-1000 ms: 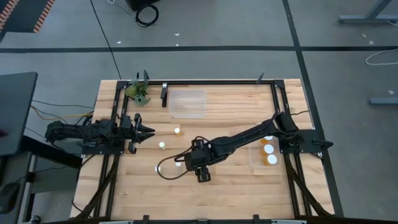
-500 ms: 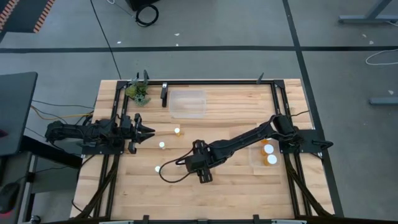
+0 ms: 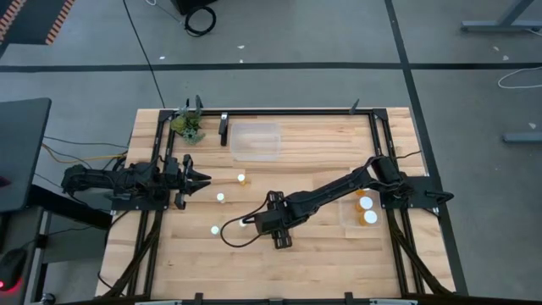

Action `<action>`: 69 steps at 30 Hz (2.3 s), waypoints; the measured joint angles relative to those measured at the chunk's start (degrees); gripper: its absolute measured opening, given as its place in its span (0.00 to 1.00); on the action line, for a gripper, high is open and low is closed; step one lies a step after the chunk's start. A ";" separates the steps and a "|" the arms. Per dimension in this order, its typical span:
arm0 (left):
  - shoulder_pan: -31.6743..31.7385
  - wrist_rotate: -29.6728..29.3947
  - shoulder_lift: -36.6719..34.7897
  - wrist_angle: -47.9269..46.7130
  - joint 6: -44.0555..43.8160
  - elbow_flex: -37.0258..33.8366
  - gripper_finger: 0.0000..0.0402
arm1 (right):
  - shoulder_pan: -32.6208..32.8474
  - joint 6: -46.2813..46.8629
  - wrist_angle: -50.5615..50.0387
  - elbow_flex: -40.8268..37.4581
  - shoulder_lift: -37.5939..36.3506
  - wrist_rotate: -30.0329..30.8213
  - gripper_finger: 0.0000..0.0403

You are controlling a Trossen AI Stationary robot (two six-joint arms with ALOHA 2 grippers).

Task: Pick and place medicine bottles into bin by pill shape (circle, oval)
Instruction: Put the large orange pill bottle into the bottom transparent bin

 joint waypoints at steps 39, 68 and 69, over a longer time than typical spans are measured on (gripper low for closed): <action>0.00 0.00 0.00 -0.02 0.02 -0.02 0.21 | 0.85 16.12 -17.87 -5.33 -12.13 9.61 0.56; 0.00 0.02 0.00 0.00 0.02 0.00 0.21 | 6.21 49.40 -19.03 -45.50 -54.53 10.30 0.56; -0.01 0.02 0.00 0.00 0.05 -0.02 0.21 | 6.38 49.76 -18.97 -46.40 -55.14 10.30 0.56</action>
